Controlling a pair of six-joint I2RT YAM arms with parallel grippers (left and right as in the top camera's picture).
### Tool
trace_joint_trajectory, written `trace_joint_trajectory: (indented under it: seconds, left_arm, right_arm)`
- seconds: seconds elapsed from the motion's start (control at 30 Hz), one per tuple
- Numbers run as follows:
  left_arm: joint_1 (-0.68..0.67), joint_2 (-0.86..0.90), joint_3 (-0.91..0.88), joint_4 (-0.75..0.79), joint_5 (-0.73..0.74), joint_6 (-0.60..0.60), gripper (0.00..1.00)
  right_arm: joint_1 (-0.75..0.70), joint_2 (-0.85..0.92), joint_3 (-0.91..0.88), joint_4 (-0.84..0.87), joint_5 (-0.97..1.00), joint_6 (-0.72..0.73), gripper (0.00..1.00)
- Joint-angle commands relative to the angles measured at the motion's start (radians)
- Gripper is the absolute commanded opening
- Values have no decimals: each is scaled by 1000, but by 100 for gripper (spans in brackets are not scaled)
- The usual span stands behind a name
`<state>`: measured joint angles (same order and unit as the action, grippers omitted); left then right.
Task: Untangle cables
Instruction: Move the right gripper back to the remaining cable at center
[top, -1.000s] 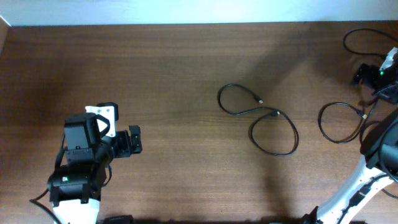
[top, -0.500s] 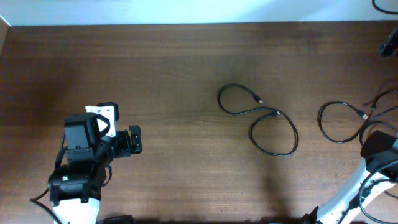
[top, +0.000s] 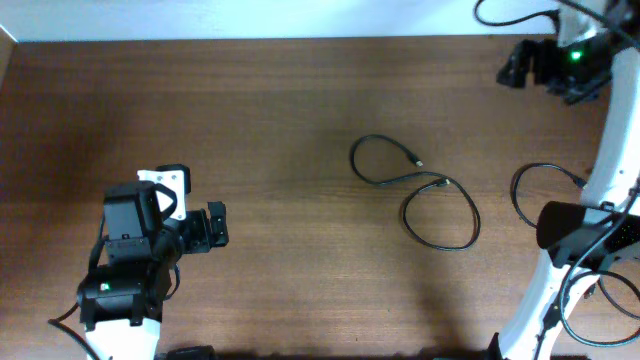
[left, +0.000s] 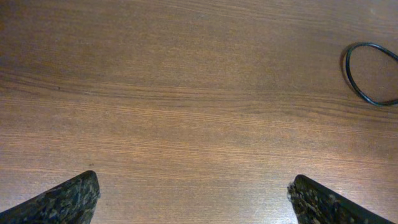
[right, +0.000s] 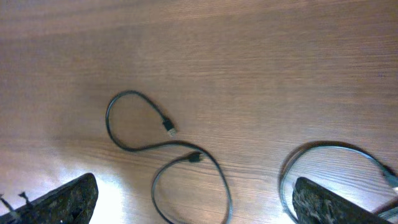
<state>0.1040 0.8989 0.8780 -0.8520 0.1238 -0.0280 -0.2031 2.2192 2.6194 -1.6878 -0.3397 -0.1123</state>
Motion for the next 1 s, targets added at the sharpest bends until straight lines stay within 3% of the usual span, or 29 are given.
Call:
trace_joint_trajectory:
  seconds: [0.0,0.17,0.97]
  left_arm:
    - [-3,-2,7,1,10,-13,99]
    - [-3,-2,7,1,10,-13,99]
    - [-3,-2,7,1,10,-13,99]
  right_arm:
    - [66,-1,-169,-11,11,-4,99]
    - [183,-1,-373,-11,19,-45,99]
    - [464,-118,-800,39,84,-6,99]
